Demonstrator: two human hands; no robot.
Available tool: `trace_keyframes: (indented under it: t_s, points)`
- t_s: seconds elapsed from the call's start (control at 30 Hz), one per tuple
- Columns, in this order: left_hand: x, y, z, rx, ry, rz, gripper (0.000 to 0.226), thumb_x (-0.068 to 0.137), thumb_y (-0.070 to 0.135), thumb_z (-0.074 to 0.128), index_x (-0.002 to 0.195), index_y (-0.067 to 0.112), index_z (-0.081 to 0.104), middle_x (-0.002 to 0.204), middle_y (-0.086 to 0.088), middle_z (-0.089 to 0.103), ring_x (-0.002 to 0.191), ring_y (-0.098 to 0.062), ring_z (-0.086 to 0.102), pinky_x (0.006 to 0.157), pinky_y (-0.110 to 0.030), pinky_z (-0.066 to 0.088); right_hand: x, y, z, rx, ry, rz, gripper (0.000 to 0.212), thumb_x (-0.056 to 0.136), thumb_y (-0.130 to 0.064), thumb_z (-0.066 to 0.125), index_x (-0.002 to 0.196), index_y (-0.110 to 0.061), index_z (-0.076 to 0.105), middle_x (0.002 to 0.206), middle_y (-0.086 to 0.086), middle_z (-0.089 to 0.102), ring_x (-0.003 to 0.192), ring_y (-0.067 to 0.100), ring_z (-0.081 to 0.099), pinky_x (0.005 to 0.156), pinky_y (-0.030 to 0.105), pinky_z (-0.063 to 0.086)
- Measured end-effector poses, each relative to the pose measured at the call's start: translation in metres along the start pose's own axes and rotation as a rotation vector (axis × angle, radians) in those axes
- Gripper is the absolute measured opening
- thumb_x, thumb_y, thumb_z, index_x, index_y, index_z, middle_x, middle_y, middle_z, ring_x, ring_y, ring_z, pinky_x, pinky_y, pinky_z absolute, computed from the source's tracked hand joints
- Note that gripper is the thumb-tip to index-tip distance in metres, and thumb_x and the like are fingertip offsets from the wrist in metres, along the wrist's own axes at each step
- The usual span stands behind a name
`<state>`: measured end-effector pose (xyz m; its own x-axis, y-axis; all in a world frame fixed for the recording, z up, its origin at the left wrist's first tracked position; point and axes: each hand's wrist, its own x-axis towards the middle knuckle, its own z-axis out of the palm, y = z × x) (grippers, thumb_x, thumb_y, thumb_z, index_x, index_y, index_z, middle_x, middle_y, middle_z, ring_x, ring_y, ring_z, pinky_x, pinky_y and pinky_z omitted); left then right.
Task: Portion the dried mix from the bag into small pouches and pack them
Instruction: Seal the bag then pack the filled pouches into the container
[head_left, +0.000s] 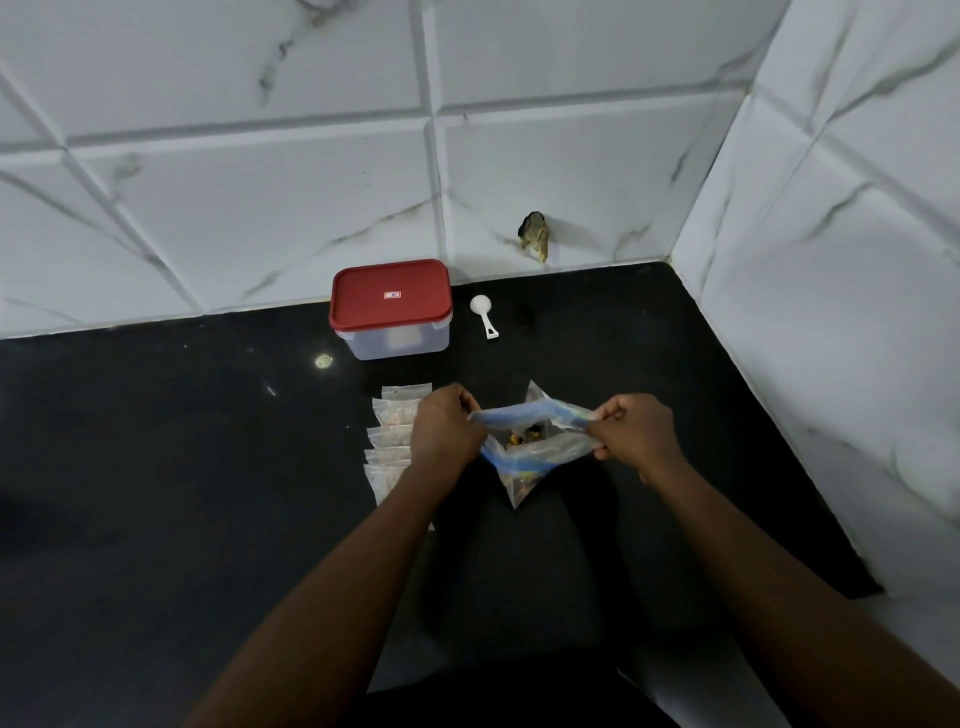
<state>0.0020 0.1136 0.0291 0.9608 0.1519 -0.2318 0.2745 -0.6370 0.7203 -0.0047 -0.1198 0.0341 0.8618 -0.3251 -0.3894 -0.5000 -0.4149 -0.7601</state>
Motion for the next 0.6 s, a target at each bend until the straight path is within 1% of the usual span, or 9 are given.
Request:
trace_keyframes:
  t_s: [0.07,0.13,0.2,0.27,0.3,0.4,0.47,0.53,0.6]
  points:
    - [0.001,0.003,0.002,0.021,0.023,0.030,0.017,0.090,0.009,0.069,0.086,0.022,0.060,0.092,-0.001,0.066,0.082,-0.013,0.066,0.075,-0.033,0.060,-0.003,-0.002,0.001,-0.069,-0.025,-0.012,0.018,0.081,-0.016,0.082,0.087,-0.008,0.067,0.083,0.012,0.074,0.059,0.018,0.073,0.056,0.033,0.062]
    - [0.002,0.006,0.005,0.046,0.010,0.064,0.013,0.093,0.012,0.067,0.090,0.022,0.059,0.100,-0.003,0.065,0.088,-0.015,0.064,0.078,-0.033,0.058,-0.005,-0.004,0.004,-0.245,-0.085,-0.056,0.027,0.080,-0.030,0.083,0.092,-0.014,0.064,0.089,0.005,0.071,0.070,0.015,0.072,0.059,0.029,0.060]
    - [0.003,0.008,0.007,0.068,-0.018,0.088,0.009,0.095,0.014,0.064,0.096,0.021,0.058,0.105,-0.004,0.063,0.093,-0.016,0.062,0.080,-0.033,0.056,-0.005,-0.007,0.005,-0.405,-0.124,-0.127,0.049,0.076,-0.037,0.086,0.113,-0.017,0.062,0.111,0.002,0.066,0.093,0.013,0.065,0.077,0.031,0.056]
    - [0.006,0.011,0.008,0.084,-0.071,0.130,0.008,0.098,0.012,0.060,0.100,0.019,0.058,0.103,-0.004,0.065,0.090,-0.015,0.062,0.074,-0.027,0.053,-0.001,-0.012,0.004,-0.424,-0.190,-0.194,0.079,0.073,-0.030,0.088,0.141,-0.016,0.049,0.135,0.003,0.055,0.115,0.016,0.057,0.091,0.030,0.049]
    - [0.006,0.014,0.008,0.087,-0.100,0.153,0.008,0.099,0.011,0.059,0.102,0.018,0.059,0.102,-0.003,0.066,0.087,-0.012,0.062,0.070,-0.022,0.050,-0.001,-0.016,0.004,-0.411,-0.242,-0.222,0.080,0.074,-0.024,0.086,0.144,-0.018,0.047,0.138,0.002,0.054,0.118,0.015,0.055,0.091,0.027,0.048]
    - [0.007,0.021,0.009,0.043,-0.112,0.154,0.012,0.101,0.014,0.060,0.113,0.017,0.058,0.104,0.002,0.064,0.089,-0.007,0.059,0.068,-0.016,0.043,-0.002,-0.029,0.006,-0.369,-0.303,-0.272,0.043,0.083,-0.015,0.077,0.125,-0.022,0.066,0.124,-0.005,0.066,0.097,0.002,0.060,0.072,0.014,0.046]
    - [0.008,0.022,0.010,0.017,-0.108,0.077,0.021,0.102,0.028,0.060,0.118,0.016,0.058,0.106,0.002,0.063,0.093,-0.010,0.061,0.076,-0.022,0.049,0.001,-0.034,0.007,-0.316,-0.235,-0.275,0.021,0.089,-0.017,0.072,0.110,-0.021,0.073,0.113,-0.006,0.071,0.088,-0.001,0.063,0.073,0.017,0.052]
    - [0.009,0.022,0.008,0.045,-0.149,-0.023,0.045,0.102,0.055,0.050,0.106,0.013,0.065,0.098,-0.005,0.068,0.089,-0.018,0.067,0.081,-0.034,0.055,0.004,-0.038,0.006,-0.286,-0.201,-0.247,0.012,0.092,-0.020,0.070,0.103,-0.021,0.074,0.102,-0.004,0.073,0.087,0.004,0.067,0.079,0.026,0.058]
    - [0.012,0.021,0.006,0.083,-0.207,-0.108,0.068,0.100,0.069,0.038,0.089,0.010,0.069,0.088,-0.011,0.070,0.087,-0.025,0.069,0.084,-0.036,0.055,0.004,-0.040,0.006,-0.301,-0.198,-0.216,0.013,0.095,-0.021,0.066,0.107,-0.020,0.072,0.096,-0.003,0.069,0.086,0.007,0.065,0.076,0.025,0.057]
